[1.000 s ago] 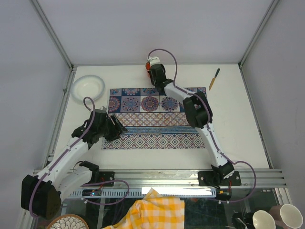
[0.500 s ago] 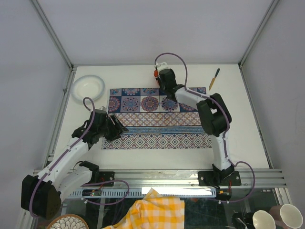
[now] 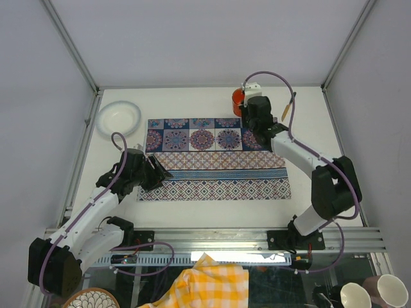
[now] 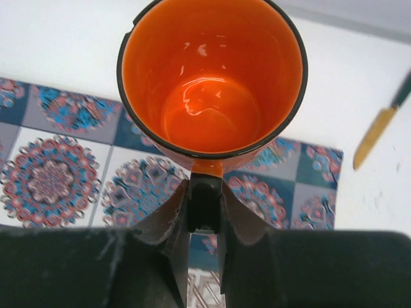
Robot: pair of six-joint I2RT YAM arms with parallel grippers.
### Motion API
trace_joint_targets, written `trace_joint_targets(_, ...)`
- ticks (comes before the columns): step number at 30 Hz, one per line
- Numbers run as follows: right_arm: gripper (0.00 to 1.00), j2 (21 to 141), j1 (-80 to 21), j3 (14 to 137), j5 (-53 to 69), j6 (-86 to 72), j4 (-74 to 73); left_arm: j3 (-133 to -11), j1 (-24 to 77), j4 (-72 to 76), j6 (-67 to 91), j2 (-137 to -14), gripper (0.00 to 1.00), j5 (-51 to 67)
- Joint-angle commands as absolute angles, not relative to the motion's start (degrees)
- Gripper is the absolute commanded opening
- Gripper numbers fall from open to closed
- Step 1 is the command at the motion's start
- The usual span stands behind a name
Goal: Set the dinner table for one person
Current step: Place the cup on the napkin.
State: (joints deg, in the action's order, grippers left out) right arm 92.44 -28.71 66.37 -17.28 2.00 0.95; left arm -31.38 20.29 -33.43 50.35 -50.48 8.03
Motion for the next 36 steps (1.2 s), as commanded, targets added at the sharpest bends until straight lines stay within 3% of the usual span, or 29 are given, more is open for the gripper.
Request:
trace_joint_targets(1,0.0,84.95,-23.64,63.03,-11.46,-1.97,2.67,-33.05,20.8,-31.96,50.34,-49.93,0.58,9.36)
trace_joint_targets(13,0.0,84.95,-20.72,60.93,-3.14,-3.38,1.25,-33.79,20.85,-33.44,50.97,-48.5,0.58,8.85)
trace_joint_targets(36,0.0,95.1,-20.69,62.03,-3.18,-1.94,-0.1,-32.6,20.84,-33.49,51.46,-48.69,0.59,8.7)
